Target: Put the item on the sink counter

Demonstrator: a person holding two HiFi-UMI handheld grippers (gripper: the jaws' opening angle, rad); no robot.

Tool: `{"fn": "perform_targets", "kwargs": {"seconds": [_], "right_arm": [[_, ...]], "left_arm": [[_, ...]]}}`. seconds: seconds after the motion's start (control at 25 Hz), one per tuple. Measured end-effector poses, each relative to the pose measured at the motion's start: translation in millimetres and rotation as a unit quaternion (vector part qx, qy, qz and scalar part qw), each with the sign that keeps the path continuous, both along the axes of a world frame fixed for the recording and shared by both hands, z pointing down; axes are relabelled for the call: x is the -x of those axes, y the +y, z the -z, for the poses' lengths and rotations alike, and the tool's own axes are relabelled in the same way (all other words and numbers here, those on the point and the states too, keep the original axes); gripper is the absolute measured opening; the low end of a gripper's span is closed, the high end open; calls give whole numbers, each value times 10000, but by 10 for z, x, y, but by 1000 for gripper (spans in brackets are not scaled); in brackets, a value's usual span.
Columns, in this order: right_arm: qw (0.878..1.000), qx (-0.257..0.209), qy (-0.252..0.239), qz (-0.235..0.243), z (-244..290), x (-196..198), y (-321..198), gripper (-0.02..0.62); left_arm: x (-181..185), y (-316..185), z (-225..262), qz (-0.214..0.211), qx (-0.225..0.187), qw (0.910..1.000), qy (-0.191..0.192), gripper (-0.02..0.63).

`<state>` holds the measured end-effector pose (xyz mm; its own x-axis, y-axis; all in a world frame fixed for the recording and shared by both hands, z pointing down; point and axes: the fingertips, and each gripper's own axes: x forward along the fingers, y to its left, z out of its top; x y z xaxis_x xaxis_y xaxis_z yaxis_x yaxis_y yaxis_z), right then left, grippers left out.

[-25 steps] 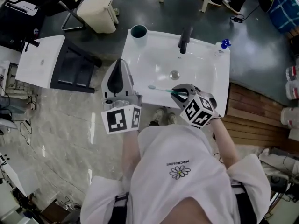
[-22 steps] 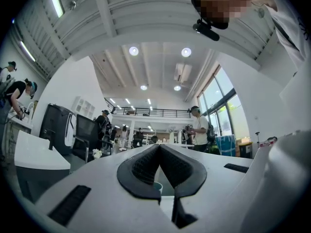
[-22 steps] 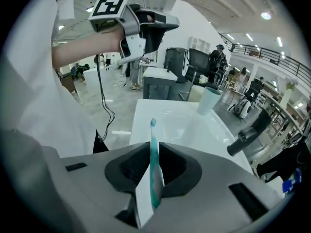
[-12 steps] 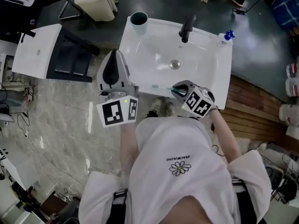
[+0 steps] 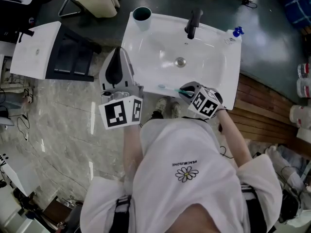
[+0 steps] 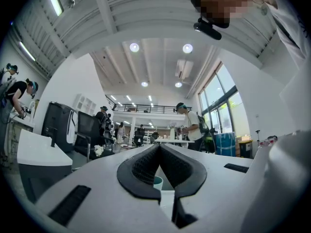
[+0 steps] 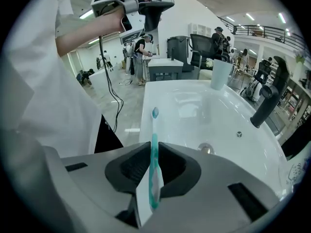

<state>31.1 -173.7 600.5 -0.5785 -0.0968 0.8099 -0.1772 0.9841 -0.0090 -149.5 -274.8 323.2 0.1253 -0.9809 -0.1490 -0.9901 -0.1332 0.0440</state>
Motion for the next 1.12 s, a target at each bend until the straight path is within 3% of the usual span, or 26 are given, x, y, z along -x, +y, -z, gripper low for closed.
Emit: {"fn": "perform_targets", "kwargs": {"seconds": [0.8,1.12], "right_arm": [[9991,276,3,-307,-17,-52,-62,63],[9972,-220,-445,-559,454,37,-272,67]], "left_arm": [[-76,15,-51,-125,65,9999,13,17],[-85,30,-48,-178,15,9998,38,17]]}}
